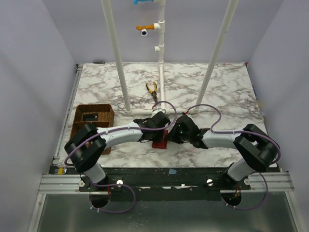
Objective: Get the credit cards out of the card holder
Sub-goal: Move the card holder to the center of the board.
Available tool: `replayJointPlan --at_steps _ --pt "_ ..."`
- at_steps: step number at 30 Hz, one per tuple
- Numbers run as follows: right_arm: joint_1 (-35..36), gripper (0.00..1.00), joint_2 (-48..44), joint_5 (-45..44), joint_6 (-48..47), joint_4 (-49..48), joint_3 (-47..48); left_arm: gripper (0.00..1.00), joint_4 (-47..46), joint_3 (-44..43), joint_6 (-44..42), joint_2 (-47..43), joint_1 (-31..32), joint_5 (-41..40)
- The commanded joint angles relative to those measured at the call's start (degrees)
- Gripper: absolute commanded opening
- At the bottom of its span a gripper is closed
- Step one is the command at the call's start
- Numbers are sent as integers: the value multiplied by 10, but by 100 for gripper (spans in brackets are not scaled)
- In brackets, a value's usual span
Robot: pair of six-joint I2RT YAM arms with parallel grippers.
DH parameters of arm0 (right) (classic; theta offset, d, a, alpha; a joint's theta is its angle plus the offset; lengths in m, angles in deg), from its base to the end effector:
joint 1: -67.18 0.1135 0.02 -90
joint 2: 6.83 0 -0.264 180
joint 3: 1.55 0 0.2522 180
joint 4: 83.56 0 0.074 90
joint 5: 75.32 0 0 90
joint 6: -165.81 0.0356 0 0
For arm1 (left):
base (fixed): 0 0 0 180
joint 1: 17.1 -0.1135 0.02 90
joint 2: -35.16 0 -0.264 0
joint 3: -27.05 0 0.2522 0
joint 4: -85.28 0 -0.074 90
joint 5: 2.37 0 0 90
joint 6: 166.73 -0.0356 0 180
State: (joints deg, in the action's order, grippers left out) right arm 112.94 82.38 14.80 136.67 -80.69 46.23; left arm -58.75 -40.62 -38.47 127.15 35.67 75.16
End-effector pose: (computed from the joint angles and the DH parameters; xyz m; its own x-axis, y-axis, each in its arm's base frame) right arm 0.1980 0.2034 0.1340 -0.8639 0.3648 -0.3472 0.0762 0.7762 0.6258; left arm 0.1954 -0.2445 0.1790 -0.8539 0.1244 -0.5053 0.2342 0.9590 -0.1596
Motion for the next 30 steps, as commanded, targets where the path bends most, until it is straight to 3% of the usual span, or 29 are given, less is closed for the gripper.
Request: replayJointPlan --at_steps 1,8,18,26,30 --pt "9 8 19 14 -4 21 -15 45 -18 -1 8 17 8 -18" --pt "13 6 27 9 -5 23 -9 46 -13 -12 6 38 11 -34" --pt "14 3 37 1 -8 36 -7 20 -28 -3 7 40 10 -31" --pt "14 1 45 -23 -10 58 -4 0 -31 14 4 -6 6 -25" --pt "14 1 53 -26 -8 62 -4 0 -31 20 3 -28 1 -15"
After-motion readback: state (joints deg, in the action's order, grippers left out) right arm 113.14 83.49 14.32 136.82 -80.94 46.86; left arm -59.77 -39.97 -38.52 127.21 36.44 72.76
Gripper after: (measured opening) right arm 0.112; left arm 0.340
